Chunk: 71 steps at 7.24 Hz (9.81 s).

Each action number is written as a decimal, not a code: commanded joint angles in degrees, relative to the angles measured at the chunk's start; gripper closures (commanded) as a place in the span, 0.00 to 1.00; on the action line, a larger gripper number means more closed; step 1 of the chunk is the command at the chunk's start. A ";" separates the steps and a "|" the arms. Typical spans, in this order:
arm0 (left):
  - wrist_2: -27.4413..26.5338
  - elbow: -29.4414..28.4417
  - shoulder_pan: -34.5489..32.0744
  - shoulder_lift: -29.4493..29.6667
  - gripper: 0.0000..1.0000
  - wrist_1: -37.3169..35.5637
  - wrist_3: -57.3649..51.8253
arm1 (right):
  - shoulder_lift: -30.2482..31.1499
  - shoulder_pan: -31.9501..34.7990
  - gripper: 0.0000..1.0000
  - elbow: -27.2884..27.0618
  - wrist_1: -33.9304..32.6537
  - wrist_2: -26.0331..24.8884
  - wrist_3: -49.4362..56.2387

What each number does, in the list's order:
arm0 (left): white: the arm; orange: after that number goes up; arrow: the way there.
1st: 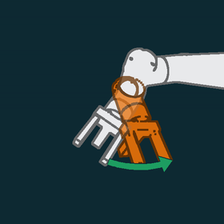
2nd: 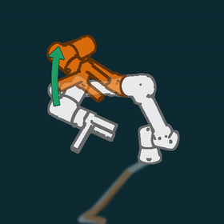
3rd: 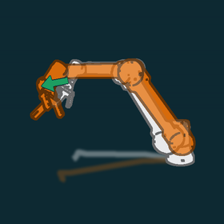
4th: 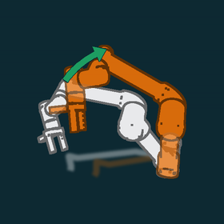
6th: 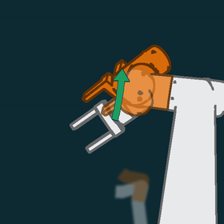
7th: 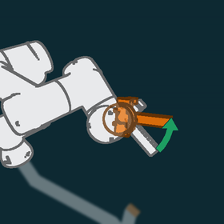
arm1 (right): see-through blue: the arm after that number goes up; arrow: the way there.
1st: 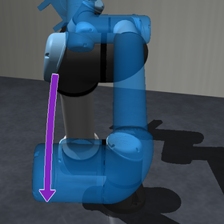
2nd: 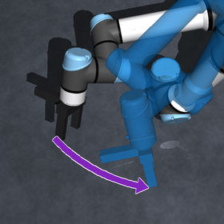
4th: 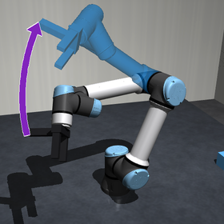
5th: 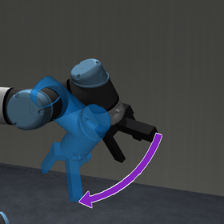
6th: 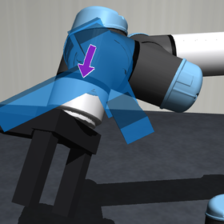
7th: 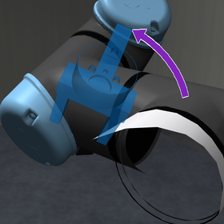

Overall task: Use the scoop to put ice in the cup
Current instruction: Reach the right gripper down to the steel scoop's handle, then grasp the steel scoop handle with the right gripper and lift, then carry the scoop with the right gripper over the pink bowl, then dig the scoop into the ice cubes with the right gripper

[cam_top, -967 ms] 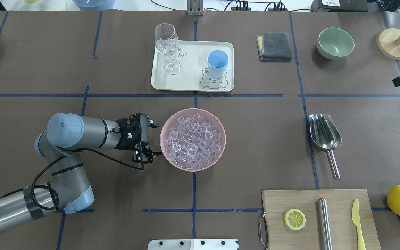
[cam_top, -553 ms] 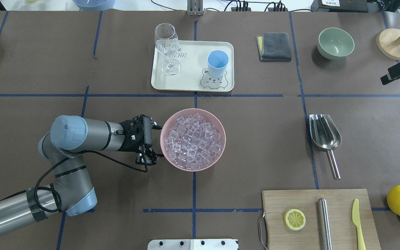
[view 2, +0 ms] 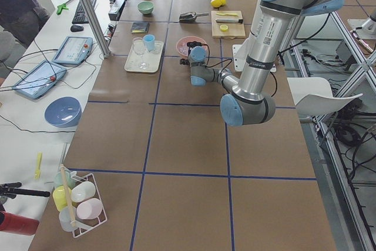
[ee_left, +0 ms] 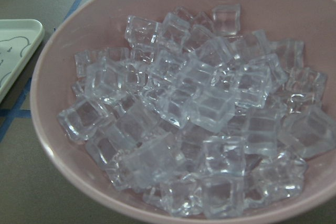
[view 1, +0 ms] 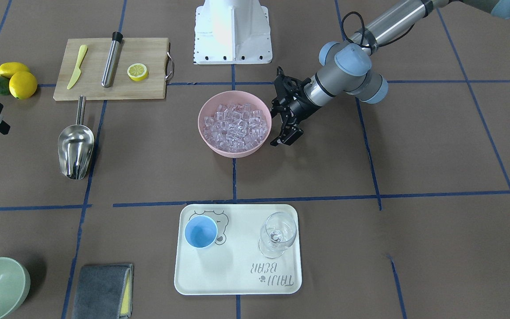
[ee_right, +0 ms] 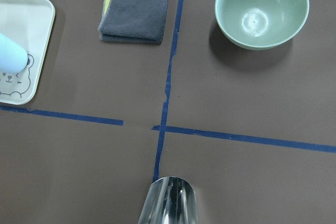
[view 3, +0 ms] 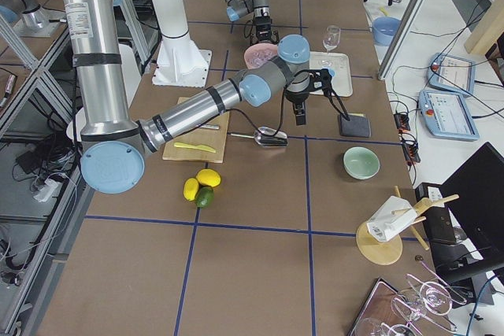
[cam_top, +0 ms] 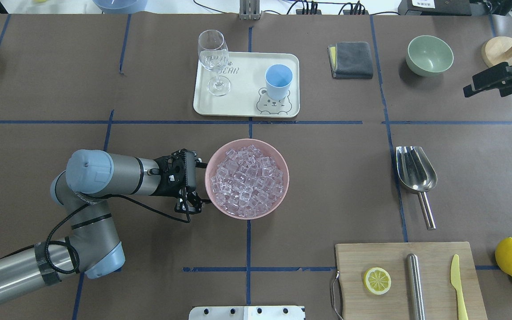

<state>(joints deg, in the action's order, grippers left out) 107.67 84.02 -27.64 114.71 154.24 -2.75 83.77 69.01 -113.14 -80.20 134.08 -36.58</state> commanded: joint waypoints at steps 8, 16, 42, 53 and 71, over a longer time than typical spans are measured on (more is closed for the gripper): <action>0.00 0.00 -0.04 -0.45 0.00 0.09 -0.24 | 16.51 -30.05 0.00 -7.27 9.18 -16.73 -18.34; 0.00 0.18 -0.04 -0.71 0.00 0.18 -0.15 | 14.66 -35.70 0.50 -2.52 9.09 -20.44 -20.98; 0.00 -0.52 0.13 -0.01 0.00 1.76 2.83 | -46.39 -42.63 1.00 -1.92 -71.99 -20.79 15.56; -0.09 -1.14 0.13 -0.27 0.00 2.55 2.83 | -52.66 -46.16 1.00 18.47 -74.08 -23.95 22.17; -0.09 -1.14 0.13 -0.27 0.00 2.64 2.83 | -30.69 -40.12 1.00 -2.51 -40.56 -18.27 15.93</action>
<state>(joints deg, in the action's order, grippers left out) 107.60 82.88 -27.51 114.36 156.85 0.09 53.09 26.50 -114.27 -120.27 112.76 -20.28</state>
